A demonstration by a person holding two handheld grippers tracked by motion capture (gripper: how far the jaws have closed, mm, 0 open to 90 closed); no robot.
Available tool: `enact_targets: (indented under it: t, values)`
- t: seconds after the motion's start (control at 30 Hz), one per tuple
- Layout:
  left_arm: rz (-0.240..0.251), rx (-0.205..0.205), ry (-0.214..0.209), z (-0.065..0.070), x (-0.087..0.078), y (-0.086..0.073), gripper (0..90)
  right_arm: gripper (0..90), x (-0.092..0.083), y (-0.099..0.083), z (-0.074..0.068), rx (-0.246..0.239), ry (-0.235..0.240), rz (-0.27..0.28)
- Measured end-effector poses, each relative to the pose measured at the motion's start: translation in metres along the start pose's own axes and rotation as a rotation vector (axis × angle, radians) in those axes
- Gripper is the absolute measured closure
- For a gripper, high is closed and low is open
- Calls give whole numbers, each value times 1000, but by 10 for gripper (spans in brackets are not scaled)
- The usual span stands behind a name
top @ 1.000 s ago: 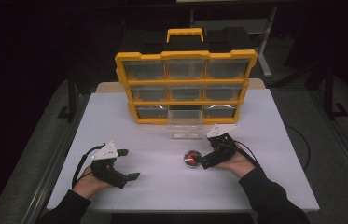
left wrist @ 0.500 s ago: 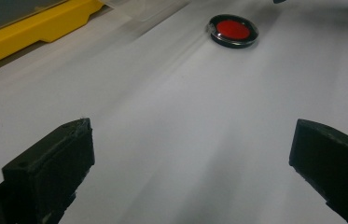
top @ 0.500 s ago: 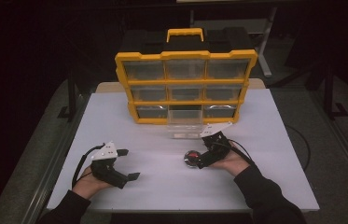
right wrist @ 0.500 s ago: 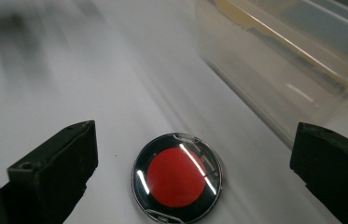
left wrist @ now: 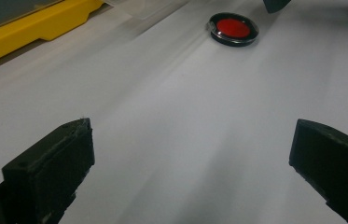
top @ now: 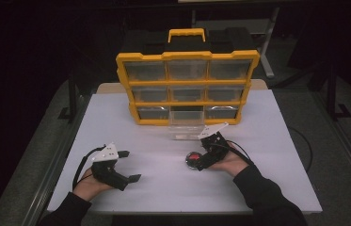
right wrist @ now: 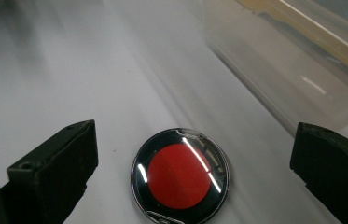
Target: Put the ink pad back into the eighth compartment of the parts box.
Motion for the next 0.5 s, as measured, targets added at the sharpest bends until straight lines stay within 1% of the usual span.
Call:
enact_targets:
  t: [0.1,0.3,0.37,0.5]
  values:
    - [-4,6,-1,0,1,0,0,0,1,0,-1,-17,-10,-13]
    - [-7,8,2,0,1,0,0,0,3,0,-2,-20,-9,-24]
    - [-6,6,3,0,1,-1,0,1,4,-1,-2,-30,-13,-39]
    - [-5,7,4,0,1,-1,0,2,7,-2,-3,-35,-11,-56]
Point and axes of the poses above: each handheld gripper's, and its own axes: x roughly forward along the jaws, y roughly out of its top, z roughly to its right, the point moved 2 cm from there along x, roughly forward along the jaws, and after that the axes turned 4 degrees about -y, right-handed, at the moved point
